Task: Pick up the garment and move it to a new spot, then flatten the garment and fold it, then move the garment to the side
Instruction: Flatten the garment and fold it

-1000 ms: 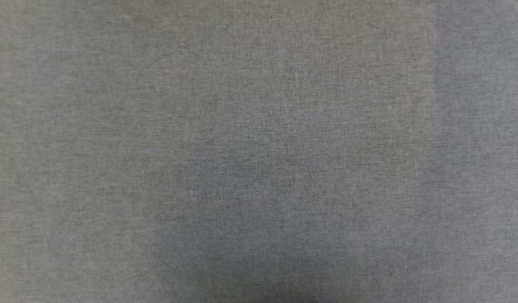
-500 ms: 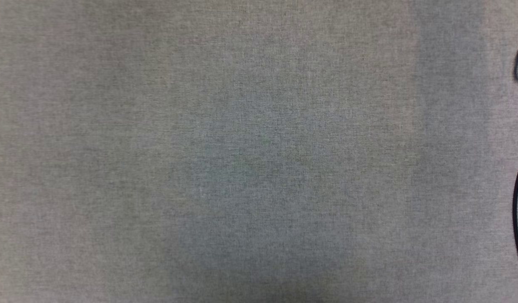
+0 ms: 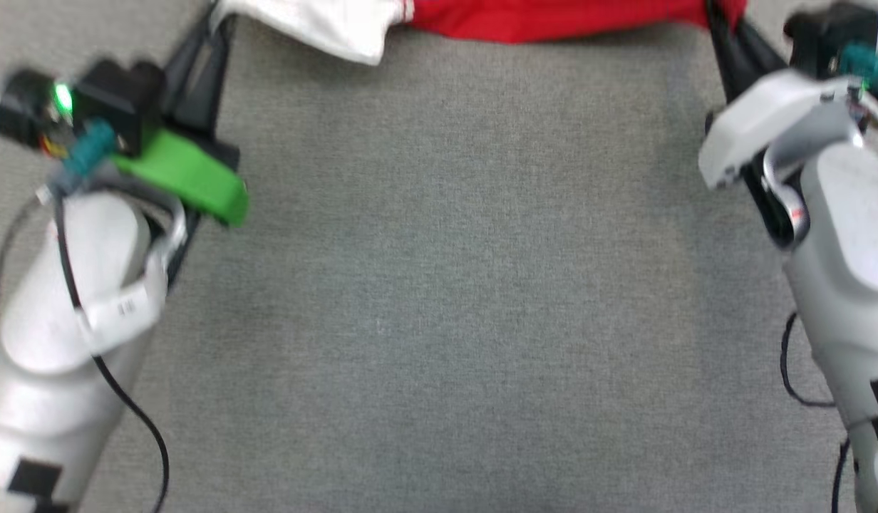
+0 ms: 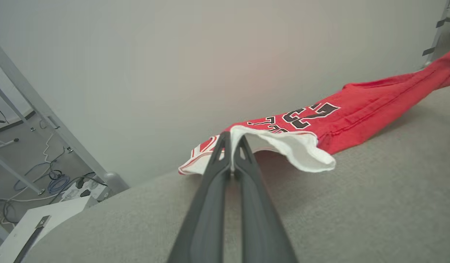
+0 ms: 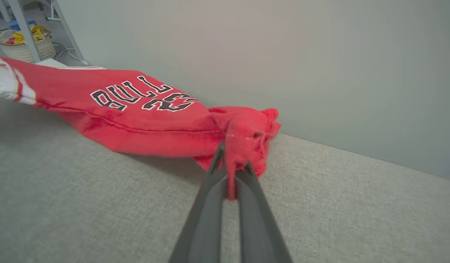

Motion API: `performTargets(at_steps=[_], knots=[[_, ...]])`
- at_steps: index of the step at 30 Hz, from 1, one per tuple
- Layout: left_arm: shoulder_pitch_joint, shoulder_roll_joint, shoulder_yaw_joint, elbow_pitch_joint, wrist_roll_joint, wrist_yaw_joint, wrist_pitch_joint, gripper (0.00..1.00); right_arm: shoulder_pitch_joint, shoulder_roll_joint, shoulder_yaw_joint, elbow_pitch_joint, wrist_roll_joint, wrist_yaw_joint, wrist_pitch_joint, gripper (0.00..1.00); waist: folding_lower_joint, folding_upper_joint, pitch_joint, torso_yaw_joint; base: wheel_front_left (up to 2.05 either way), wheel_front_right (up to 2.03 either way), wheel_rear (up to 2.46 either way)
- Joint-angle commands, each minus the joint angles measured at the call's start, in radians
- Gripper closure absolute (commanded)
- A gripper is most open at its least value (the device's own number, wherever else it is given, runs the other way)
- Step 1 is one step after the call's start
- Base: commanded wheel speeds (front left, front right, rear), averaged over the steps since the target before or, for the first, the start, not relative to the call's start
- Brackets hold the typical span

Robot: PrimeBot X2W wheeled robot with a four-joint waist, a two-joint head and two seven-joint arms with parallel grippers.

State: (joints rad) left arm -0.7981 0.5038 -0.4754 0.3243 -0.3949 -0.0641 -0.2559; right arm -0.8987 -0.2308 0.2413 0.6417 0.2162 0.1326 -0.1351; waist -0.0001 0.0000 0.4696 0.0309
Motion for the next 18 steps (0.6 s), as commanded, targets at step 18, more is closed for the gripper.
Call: performTargets(at_steps=[18], knots=[[0.551, 0.058, -0.073, -0.092, -0.096, 0.068, 0.048, 1.00, 0.505, -0.091, -0.056, -0.154, 0.240, -0.002, 0.194, 1.00, 0.0001, 0.0000, -0.327, 0.064, 0.00, 0.00, 0.00]])
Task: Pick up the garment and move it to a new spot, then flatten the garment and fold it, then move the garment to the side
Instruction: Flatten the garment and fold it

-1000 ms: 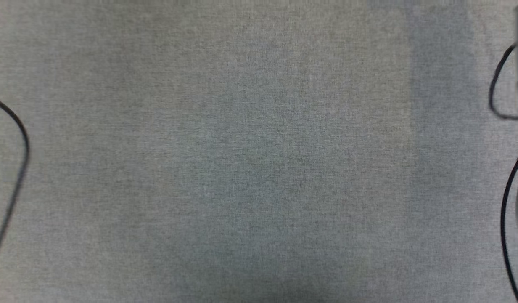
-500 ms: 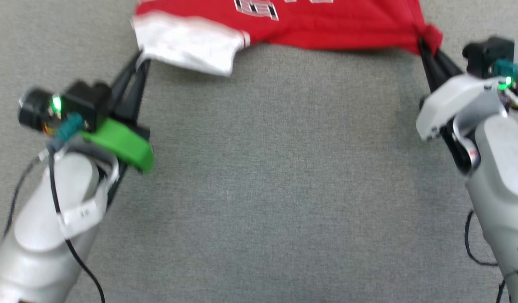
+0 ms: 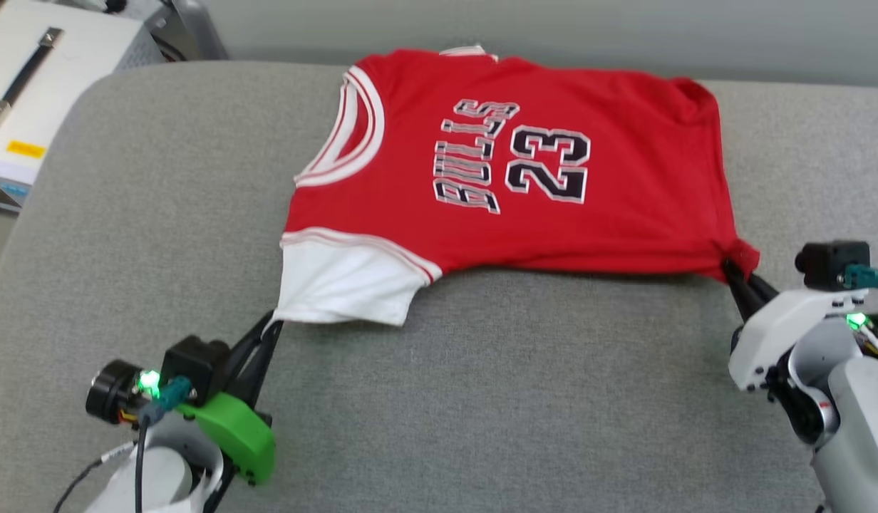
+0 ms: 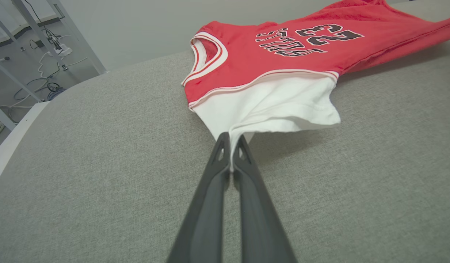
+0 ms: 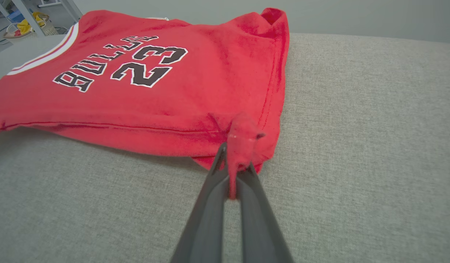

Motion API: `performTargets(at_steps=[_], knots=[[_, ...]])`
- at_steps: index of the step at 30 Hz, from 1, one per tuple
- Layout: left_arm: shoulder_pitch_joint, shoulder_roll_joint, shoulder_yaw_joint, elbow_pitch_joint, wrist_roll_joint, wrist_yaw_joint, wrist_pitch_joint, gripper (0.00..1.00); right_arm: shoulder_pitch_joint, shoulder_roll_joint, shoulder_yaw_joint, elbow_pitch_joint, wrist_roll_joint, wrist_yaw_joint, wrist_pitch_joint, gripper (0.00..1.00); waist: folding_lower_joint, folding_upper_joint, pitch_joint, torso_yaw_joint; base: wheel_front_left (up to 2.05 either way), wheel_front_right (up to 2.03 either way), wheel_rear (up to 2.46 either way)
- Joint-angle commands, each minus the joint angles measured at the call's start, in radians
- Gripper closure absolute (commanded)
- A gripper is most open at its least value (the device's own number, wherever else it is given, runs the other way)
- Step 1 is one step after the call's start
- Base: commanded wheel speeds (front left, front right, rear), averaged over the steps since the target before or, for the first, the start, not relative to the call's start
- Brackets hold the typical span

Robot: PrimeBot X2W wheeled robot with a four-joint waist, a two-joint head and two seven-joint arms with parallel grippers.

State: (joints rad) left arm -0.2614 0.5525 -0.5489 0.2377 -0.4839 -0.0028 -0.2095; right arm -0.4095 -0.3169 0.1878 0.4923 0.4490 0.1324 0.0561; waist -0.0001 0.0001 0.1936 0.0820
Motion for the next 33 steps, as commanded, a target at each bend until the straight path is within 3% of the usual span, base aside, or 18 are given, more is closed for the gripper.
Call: performTargets(at_steps=[1, 14, 23, 29, 33], knots=[[0.036, 0.013, -0.003, -0.016, -0.011, 0.010, 0.006, 1.00, 0.040, -0.008, -0.002, -0.018, 0.019, -0.002, 0.017, 1.00, 0.0001, -0.0001, -0.063, 0.014, 0.00, 0.00, 0.00], [0.251, 0.092, -0.063, -0.179, -0.049, 0.023, 0.105, 1.00, 0.318, -0.042, -0.051, -0.206, 0.163, -0.002, 0.203, 1.00, 0.0001, -0.0001, -0.181, 0.018, 0.00, 0.00, 0.00], [0.362, 0.180, -0.090, -0.300, -0.106, 0.002, 0.207, 1.00, 0.495, -0.044, -0.128, -0.353, 0.225, -0.002, 0.319, 1.00, 0.0001, -0.0001, -0.225, 0.024, 0.00, 0.00, 0.00], [0.427, 0.232, -0.115, -0.366, -0.185, -0.035, 0.298, 1.00, 0.607, -0.043, -0.173, -0.458, 0.256, -0.002, 0.418, 1.00, 0.0001, -0.0001, -0.229, 0.024, 0.00, 0.00, 0.00], [0.417, 0.249, -0.098, -0.399, -0.190, -0.031, 0.298, 1.00, 0.645, -0.034, -0.209, -0.529, 0.269, -0.002, 0.457, 1.00, 0.0001, -0.0001, -0.210, 0.022, 0.00, 0.00, 0.00]])
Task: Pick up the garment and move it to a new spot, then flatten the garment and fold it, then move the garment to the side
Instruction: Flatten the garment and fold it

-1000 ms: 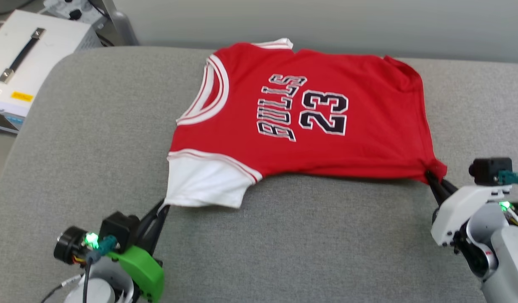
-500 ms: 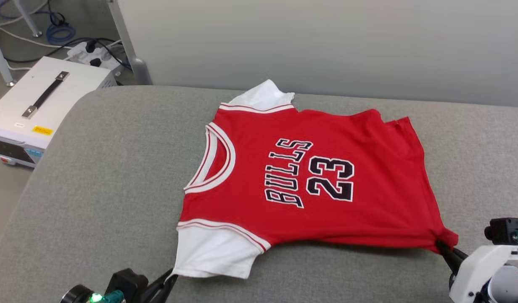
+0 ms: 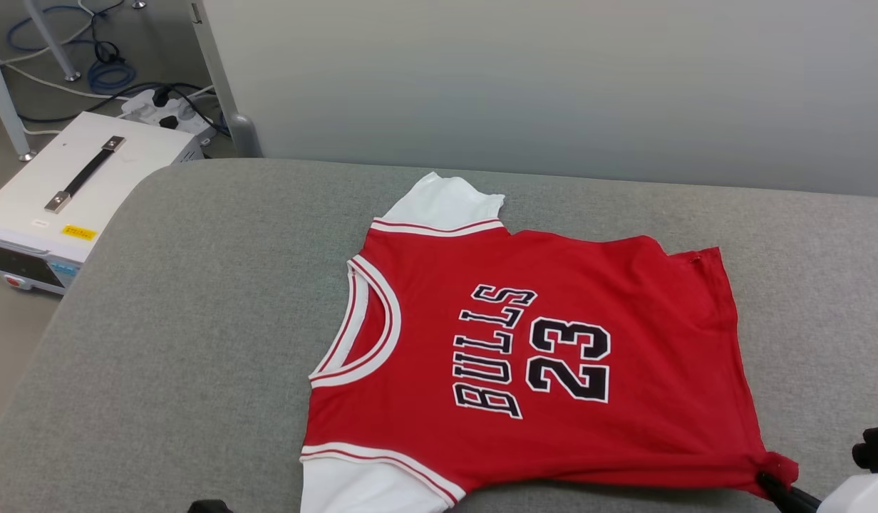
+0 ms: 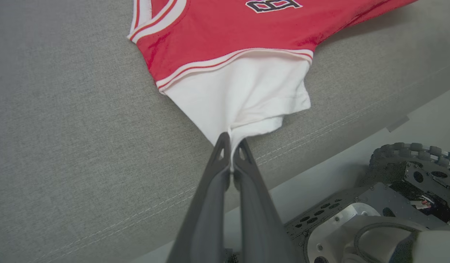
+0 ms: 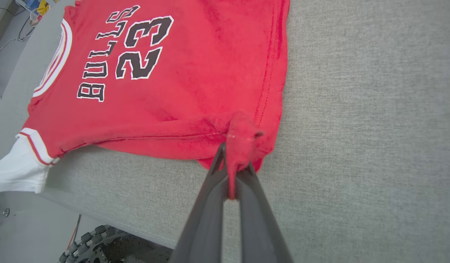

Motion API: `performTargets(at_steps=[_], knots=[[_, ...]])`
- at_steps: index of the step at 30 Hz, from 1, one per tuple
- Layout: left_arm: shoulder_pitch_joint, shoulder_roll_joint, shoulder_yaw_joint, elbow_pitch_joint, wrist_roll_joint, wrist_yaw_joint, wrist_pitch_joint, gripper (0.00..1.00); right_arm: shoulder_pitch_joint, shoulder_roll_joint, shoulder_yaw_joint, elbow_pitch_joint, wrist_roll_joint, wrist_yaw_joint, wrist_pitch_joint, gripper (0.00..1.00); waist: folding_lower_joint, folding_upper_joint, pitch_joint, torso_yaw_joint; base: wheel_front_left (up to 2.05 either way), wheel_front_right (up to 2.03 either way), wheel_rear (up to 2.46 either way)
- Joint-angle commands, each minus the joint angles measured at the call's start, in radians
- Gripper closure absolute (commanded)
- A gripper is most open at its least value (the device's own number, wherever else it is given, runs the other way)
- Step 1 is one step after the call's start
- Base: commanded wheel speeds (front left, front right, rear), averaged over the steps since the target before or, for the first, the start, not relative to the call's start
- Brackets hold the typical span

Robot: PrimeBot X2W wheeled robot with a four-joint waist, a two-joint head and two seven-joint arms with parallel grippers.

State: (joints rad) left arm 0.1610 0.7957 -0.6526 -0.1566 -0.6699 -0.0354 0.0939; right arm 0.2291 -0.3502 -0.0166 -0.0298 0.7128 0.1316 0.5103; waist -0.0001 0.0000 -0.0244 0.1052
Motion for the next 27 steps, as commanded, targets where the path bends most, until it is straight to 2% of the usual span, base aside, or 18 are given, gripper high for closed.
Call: performTargets(at_steps=[1, 10, 19, 27], knots=[[-0.018, 0.001, 0.016, -0.010, -0.001, 0.007, -0.017, 1.00, 0.007, 0.003, -0.016, -0.024, 0.007, -0.001, 0.006, 1.00, 0.0001, 0.0000, 0.014, -0.003, 0.00, 0.00, 0.00], [-0.166, -0.074, 0.093, 0.016, 0.044, 0.059, -0.122, 1.00, -0.049, 0.039, -0.068, -0.097, -0.006, -0.001, 0.019, 1.00, 0.0001, 0.0000, 0.080, -0.015, 0.00, 0.00, 0.00], [-0.323, -0.149, 0.119, 0.126, 0.052, 0.057, -0.156, 1.00, -0.169, 0.064, -0.079, -0.081, -0.065, -0.001, -0.005, 1.00, 0.0001, 0.0000, 0.171, -0.041, 0.00, 0.00, 0.00], [-0.472, -0.201, 0.138, 0.296, 0.056, 0.026, -0.209, 1.00, -0.287, 0.080, -0.045, 0.004, -0.136, -0.001, -0.006, 1.00, 0.0001, 0.0000, 0.261, -0.068, 0.00, 0.00, 0.00]])
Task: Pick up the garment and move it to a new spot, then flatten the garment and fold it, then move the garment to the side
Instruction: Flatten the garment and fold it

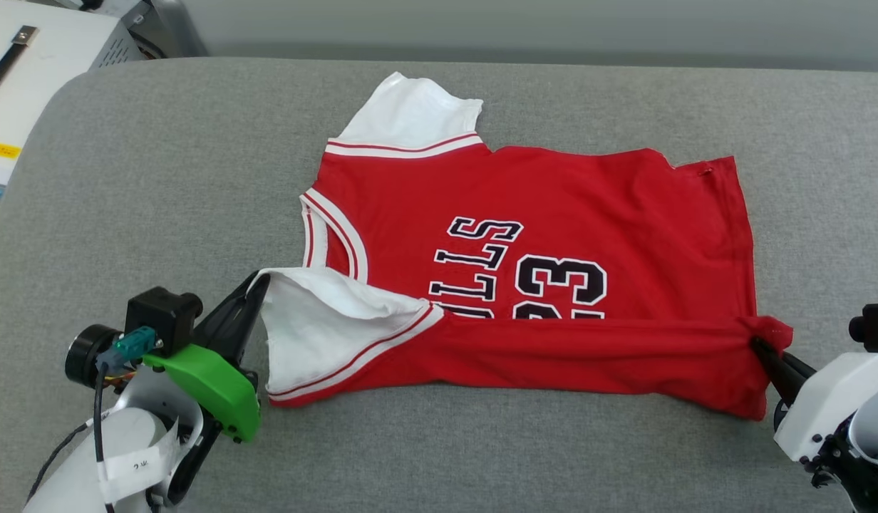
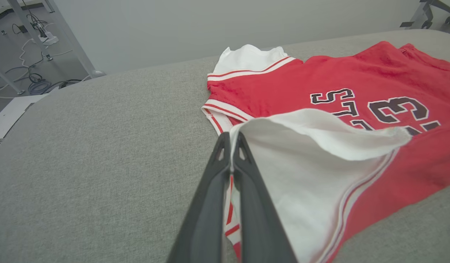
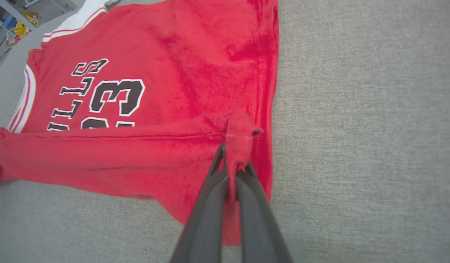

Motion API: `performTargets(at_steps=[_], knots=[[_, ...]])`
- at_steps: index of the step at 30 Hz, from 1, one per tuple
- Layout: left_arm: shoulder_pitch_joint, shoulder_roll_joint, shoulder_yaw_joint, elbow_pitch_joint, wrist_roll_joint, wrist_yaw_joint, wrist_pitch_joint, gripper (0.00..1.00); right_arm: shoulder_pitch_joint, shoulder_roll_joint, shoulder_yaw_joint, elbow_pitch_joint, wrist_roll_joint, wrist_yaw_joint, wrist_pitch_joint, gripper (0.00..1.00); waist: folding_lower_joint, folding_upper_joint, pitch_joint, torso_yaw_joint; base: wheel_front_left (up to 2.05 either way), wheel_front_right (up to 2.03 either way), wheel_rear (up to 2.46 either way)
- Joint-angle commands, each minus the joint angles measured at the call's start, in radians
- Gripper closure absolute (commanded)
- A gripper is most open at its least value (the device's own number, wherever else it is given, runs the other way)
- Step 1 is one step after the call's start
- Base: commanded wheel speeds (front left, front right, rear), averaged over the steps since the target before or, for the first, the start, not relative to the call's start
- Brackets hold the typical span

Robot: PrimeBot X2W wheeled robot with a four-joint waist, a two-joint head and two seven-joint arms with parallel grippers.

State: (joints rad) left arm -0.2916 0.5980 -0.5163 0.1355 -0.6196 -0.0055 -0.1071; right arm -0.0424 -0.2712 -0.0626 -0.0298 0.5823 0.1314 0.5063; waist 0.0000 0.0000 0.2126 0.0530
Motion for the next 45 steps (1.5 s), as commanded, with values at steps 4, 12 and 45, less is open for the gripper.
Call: performTargets(at_steps=[4, 12, 45], knots=[[-0.069, -0.015, -0.012, 0.082, 0.016, -0.026, -0.007, 1.00, -0.050, 0.002, 0.017, 0.037, -0.019, -0.001, -0.001, 1.00, 0.0000, 0.0000, 0.043, -0.024, 0.00, 0.00, 0.00], [-0.138, -0.060, -0.042, 0.243, 0.026, -0.047, -0.008, 0.00, -0.102, 0.018, 0.035, 0.106, -0.045, -0.001, -0.039, 0.51, 0.0000, 0.0000, 0.059, -0.029, 0.00, 0.00, 0.00], [0.186, -0.067, 0.015, 0.024, -0.077, 0.191, 0.156, 0.00, 0.142, 0.203, -0.067, -0.182, -0.326, -0.001, 0.095, 0.00, 0.0000, 0.0000, -0.057, -0.031, 0.00, 0.00, 0.00]])
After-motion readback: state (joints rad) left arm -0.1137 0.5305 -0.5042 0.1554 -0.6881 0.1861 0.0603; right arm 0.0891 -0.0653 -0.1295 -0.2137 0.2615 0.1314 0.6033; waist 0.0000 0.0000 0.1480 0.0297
